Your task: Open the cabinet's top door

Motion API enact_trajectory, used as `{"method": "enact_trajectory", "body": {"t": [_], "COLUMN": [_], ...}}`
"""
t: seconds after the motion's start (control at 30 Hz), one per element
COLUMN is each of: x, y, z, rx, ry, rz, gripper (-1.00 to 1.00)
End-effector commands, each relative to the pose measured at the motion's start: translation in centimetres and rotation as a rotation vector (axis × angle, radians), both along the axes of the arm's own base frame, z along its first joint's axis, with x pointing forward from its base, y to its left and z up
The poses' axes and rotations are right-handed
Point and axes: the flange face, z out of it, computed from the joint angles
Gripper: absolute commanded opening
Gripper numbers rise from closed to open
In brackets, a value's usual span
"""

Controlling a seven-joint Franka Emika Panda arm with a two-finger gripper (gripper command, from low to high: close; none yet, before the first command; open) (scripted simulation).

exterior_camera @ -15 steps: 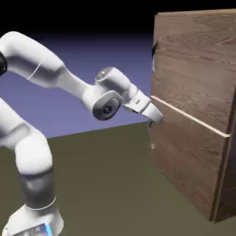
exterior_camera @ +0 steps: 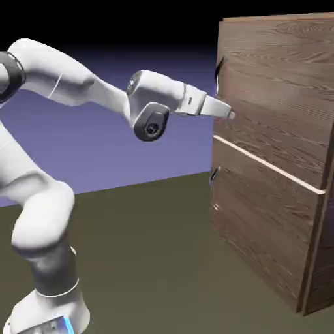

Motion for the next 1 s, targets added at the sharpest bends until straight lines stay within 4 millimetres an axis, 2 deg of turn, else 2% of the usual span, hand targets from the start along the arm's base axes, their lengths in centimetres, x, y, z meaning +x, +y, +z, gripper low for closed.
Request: {"method": "enact_trajectory", "body": {"t": [0.0, 0.27, 0.53, 0.6, 0.9, 0.93, 0.97], "x": [0.1, 0.4, 0.1, 0.1, 5.1, 5.1, 5.1], "y": [0.7, 6.1, 11.1, 11.2, 11.0, 11.0, 11.0], "z": [0.3, 1.8, 1.5, 1.5, 1.5, 1.5, 1.5], "rx": [0.001, 0.027, 0.085, 0.086, 0.086, 0.086, 0.086], "ry": [-0.023, -0.18, -0.29, -0.291, -0.291, -0.291, -0.291], "rz": [0.0, -0.006, -0.038, -0.039, -0.039, -0.039, -0.039], "gripper": [0.0, 0.0, 0.0, 0.0, 0.0, -1.0, -1.0]}}
